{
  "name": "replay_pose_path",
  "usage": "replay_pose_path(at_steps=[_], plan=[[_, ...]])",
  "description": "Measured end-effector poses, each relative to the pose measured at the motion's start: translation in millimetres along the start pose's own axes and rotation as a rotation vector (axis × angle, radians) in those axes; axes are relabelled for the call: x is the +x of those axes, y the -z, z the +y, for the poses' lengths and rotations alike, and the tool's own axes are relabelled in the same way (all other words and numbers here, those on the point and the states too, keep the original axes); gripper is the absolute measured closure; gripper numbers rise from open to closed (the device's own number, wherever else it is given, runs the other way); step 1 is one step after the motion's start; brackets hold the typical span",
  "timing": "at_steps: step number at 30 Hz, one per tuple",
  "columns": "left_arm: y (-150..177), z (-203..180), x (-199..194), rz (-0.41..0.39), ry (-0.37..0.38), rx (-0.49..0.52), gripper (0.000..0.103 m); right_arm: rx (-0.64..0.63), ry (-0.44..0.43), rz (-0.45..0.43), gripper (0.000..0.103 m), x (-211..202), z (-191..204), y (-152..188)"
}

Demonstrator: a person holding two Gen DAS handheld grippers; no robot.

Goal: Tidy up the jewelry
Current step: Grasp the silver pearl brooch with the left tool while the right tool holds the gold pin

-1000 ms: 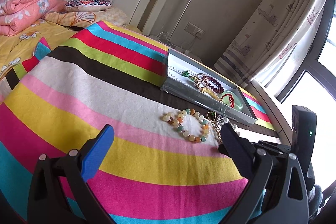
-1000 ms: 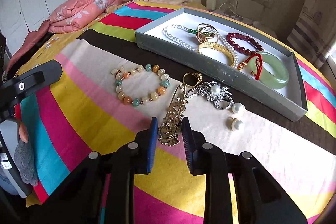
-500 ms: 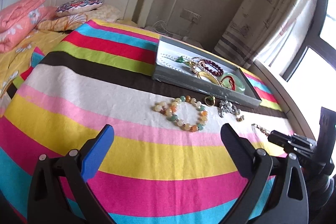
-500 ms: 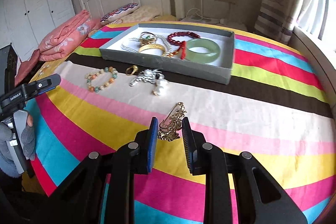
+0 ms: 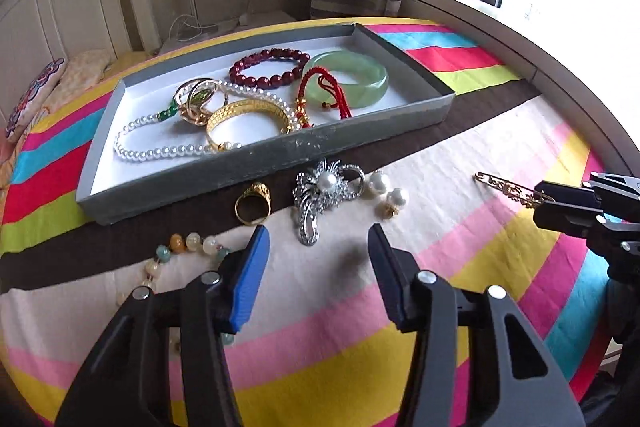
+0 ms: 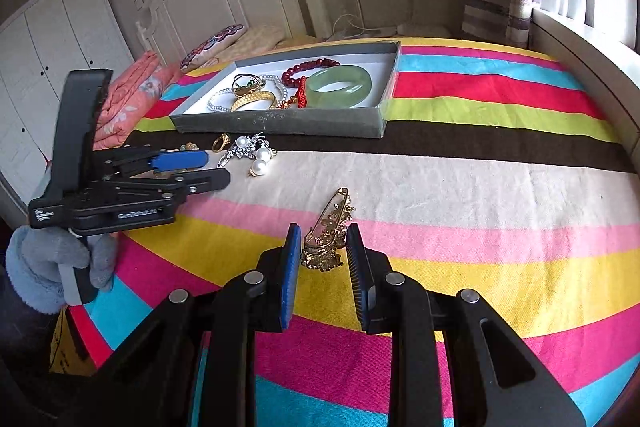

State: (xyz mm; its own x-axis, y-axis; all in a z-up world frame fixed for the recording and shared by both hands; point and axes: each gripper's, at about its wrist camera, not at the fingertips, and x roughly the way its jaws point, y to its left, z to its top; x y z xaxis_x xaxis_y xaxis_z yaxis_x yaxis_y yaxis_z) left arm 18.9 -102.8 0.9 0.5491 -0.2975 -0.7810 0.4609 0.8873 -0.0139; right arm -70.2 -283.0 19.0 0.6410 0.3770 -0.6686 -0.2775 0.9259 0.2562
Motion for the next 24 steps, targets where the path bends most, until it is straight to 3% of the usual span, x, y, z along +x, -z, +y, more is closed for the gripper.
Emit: replay_pose_path(at_steps=[2,11,12,18,24], plan=[[-5.4,-1.7,3.2,0.011,-0.023,0.039,0.054,0.008,-0.013,-0.001,0.078,-0.6,-2.1,-0.1],[-34.0,-3.2,21.7,0.036,0.023,0.111,0.054,0.036,-0.052,-0.02,0.078,-5.3,-7.2,0.3],[-33.7,-5.1,21.7,0.034,0.035,0.122,0.062,0.036,-0.054,-0.02,0.078,-5.4,-7.3,0.3],[-19.9,-22.3,11.1,-0.011,-0.045,0.198,0.063,0.039,-0.054,-0.037,0.078,-8.2,-9.0,-0.2],[-7.5,-29.7,-1.9,-0.035,-0.055,0.226,0.063,0.022,-0.052,-0.094,0.079,-19.7,-5.8,1.5]])
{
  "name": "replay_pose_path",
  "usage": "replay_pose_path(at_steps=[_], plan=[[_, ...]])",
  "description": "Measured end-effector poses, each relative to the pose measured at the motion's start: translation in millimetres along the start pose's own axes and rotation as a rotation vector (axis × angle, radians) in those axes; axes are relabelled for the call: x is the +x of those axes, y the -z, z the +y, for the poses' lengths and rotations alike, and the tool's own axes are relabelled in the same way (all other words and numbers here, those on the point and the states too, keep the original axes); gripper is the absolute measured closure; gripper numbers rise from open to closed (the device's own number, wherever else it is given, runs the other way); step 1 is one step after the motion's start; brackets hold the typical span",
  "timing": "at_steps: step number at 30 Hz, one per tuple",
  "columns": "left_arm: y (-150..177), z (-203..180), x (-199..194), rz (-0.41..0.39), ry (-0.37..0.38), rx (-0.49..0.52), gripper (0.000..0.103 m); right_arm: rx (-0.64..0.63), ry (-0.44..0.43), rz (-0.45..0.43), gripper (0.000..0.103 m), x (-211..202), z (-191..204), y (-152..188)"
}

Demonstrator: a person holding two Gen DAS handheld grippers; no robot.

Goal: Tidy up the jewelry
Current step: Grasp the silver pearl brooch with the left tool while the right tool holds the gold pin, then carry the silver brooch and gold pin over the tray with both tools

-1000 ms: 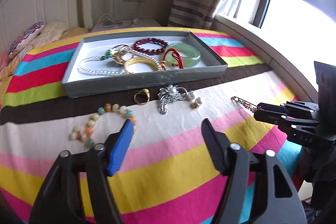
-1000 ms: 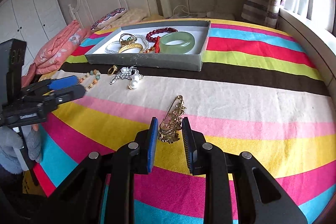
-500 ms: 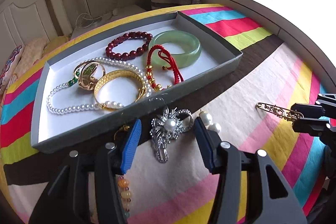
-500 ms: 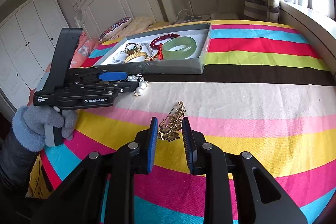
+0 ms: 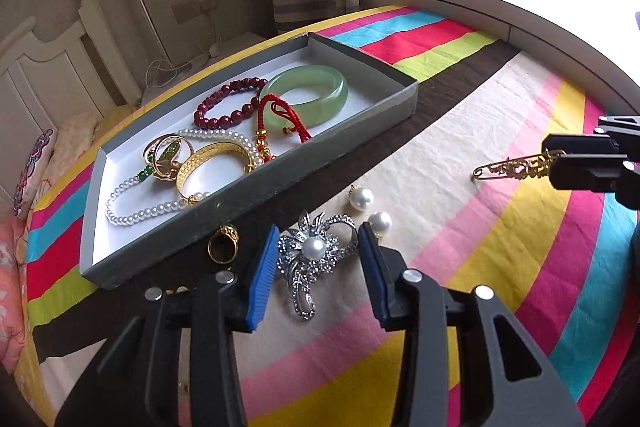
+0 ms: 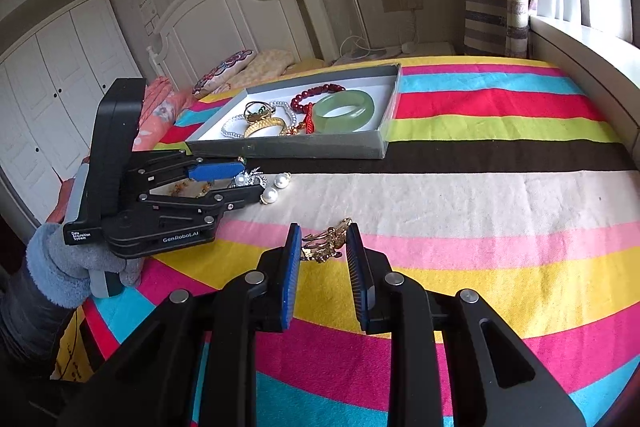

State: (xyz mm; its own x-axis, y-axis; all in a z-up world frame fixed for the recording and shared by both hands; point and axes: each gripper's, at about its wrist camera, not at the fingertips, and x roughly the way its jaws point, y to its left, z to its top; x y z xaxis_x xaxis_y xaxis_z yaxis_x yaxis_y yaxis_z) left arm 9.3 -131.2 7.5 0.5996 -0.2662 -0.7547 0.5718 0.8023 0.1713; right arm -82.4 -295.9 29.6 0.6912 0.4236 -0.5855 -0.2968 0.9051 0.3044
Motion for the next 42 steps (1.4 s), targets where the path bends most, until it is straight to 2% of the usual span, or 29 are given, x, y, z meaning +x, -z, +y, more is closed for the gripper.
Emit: replay_pose_path(at_steps=[10,23,29,35,39,42], plan=[[3.5,9.6,-25.2,-0.046,-0.016,-0.004,0.063,-0.071,-0.004,-0.058,0.079,-12.5,19.6,-15.7],[-19.2,59.9,-37.7,-0.093,-0.031,-0.116,0.063,-0.142,0.028,-0.14,0.079,0.1,35.7,-75.4],[-34.7,92.1,-18.8,-0.078,-0.033,-0.199,0.063,-0.113,0.031,-0.143,0.079,30.5,22.9,-108.3],[-43.5,128.2,2.8,-0.061,-0.039,-0.288,0.063,-0.043,0.026,-0.105,0.079,77.4,-1.9,-147.1],[-52.2,155.9,15.3,-0.053,-0.038,-0.36,0.063,0.029,-0.022,-0.093,0.079,107.7,-20.6,-166.0],[-57.5,174.3,25.9,-0.051,-0.019,-0.422,0.063,0.034,-0.012,-0.087,0.079,129.4,-27.6,-172.5]])
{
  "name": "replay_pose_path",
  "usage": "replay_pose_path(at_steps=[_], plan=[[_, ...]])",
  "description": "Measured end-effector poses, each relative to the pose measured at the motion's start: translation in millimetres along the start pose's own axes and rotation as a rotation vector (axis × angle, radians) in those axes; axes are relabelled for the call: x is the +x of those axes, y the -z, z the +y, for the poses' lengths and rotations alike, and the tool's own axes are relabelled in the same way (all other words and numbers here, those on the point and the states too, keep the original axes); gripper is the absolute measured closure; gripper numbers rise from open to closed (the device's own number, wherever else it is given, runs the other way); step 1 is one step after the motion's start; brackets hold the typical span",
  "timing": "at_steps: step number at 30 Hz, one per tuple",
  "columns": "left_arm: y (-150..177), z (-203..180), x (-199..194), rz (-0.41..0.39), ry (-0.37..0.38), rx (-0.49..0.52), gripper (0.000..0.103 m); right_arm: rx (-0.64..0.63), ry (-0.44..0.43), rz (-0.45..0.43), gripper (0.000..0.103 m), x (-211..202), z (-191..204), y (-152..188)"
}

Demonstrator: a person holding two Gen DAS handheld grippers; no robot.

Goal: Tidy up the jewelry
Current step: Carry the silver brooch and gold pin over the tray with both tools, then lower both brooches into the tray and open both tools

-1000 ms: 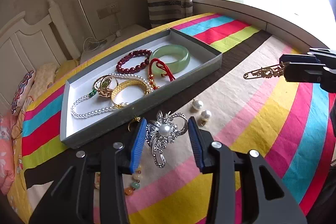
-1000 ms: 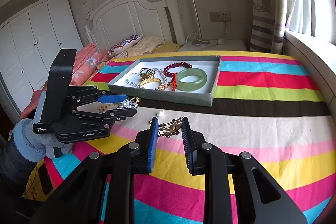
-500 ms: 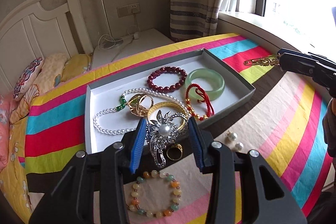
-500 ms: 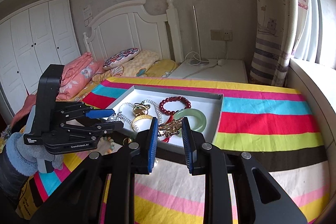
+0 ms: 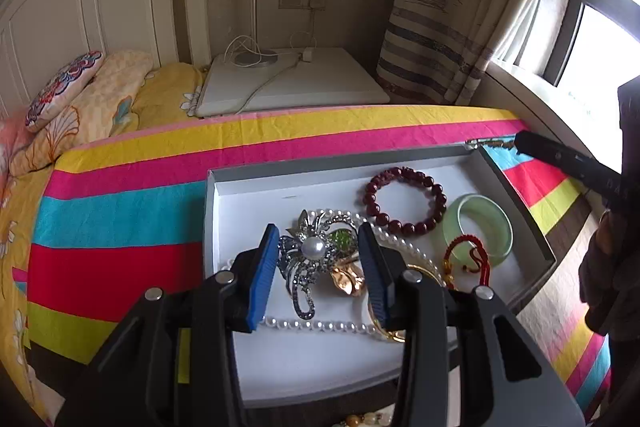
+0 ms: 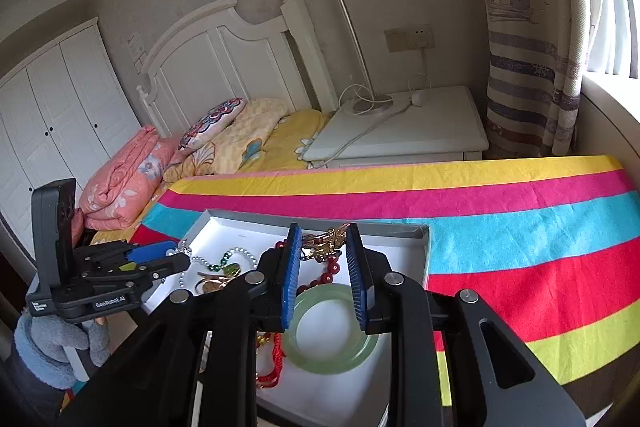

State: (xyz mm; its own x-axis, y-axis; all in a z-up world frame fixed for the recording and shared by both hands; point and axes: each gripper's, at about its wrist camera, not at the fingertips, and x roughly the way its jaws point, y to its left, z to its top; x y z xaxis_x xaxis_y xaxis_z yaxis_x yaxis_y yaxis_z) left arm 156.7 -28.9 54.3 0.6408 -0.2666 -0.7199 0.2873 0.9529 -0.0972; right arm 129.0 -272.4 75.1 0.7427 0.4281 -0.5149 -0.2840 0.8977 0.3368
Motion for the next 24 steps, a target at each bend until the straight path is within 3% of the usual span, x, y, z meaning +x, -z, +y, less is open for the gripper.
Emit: replay_pose_path(at_steps=[6,13,17,20,24], plan=[[-6.1,12.5,31.1,0.044,-0.01,-0.056,0.063,0.019,0.004,0.05,0.079,30.2,-12.5,7.5],[4.2,23.9,49.9,0.078,-0.011,-0.108,0.063,0.003,0.058,0.12,0.077,37.3,-24.1,20.9],[2.0,27.0,39.8,0.063,0.009,-0.148,0.043,0.032,0.038,0.102,0.045,23.7,-29.9,18.5],[-4.1,26.1,19.8,0.033,0.003,-0.137,0.039,0.037,0.016,0.061,0.045,2.7,-26.7,6.6],[-9.2,18.9,-24.8,-0.044,-0.029,-0.108,0.02,0.002,-0.027,-0.021,0.045,-42.9,-10.8,-12.0]])
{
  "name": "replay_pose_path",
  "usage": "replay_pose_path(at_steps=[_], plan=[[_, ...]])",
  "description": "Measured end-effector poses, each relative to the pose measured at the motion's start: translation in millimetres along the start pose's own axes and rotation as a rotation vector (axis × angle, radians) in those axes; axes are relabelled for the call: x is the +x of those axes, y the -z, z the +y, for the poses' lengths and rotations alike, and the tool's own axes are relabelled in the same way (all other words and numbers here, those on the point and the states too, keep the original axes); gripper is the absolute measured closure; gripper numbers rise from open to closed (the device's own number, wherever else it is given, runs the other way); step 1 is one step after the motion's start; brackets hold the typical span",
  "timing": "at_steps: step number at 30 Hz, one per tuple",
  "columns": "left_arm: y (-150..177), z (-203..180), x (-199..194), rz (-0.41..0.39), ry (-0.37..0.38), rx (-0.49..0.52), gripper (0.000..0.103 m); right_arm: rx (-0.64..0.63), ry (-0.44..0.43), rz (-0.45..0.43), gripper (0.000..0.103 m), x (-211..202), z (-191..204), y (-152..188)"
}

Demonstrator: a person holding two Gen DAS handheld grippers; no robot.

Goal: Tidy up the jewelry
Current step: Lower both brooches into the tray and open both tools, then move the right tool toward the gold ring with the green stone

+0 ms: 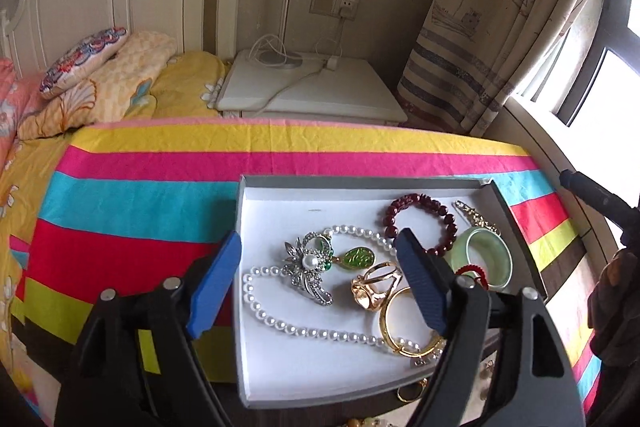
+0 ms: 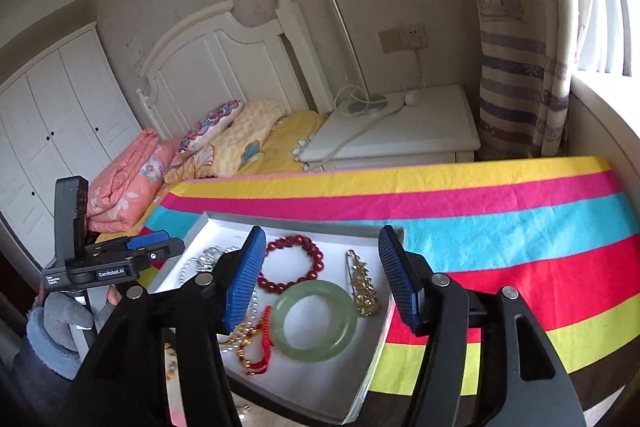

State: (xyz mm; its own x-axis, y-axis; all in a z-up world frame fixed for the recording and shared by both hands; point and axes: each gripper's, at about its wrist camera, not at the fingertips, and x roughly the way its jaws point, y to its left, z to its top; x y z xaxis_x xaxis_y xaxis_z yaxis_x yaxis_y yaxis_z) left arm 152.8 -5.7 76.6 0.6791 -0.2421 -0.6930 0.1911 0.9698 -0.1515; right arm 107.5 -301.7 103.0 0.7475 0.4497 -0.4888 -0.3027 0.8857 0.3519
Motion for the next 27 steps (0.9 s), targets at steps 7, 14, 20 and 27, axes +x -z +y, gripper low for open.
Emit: replay_pose_path(at_steps=[7,14,20,27], plan=[[15.2,-10.6,-87.0,-0.131,-0.037,0.038,0.003,-0.121,-0.035,-0.16,0.027,-91.3,39.9,-1.2],[68.9,0.2,-128.3,-0.145,-0.053,-0.016,0.003,-0.159,-0.014,-0.167,0.017,-121.6,53.4,40.1],[125.4,18.1,-124.7,-0.118,-0.059,-0.106,0.003,-0.099,0.0,-0.09,0.016,-108.9,47.4,82.6],[168.1,34.3,-113.0,-0.063,-0.079,-0.174,0.003,0.004,0.005,0.017,0.017,-85.1,31.8,121.1]])
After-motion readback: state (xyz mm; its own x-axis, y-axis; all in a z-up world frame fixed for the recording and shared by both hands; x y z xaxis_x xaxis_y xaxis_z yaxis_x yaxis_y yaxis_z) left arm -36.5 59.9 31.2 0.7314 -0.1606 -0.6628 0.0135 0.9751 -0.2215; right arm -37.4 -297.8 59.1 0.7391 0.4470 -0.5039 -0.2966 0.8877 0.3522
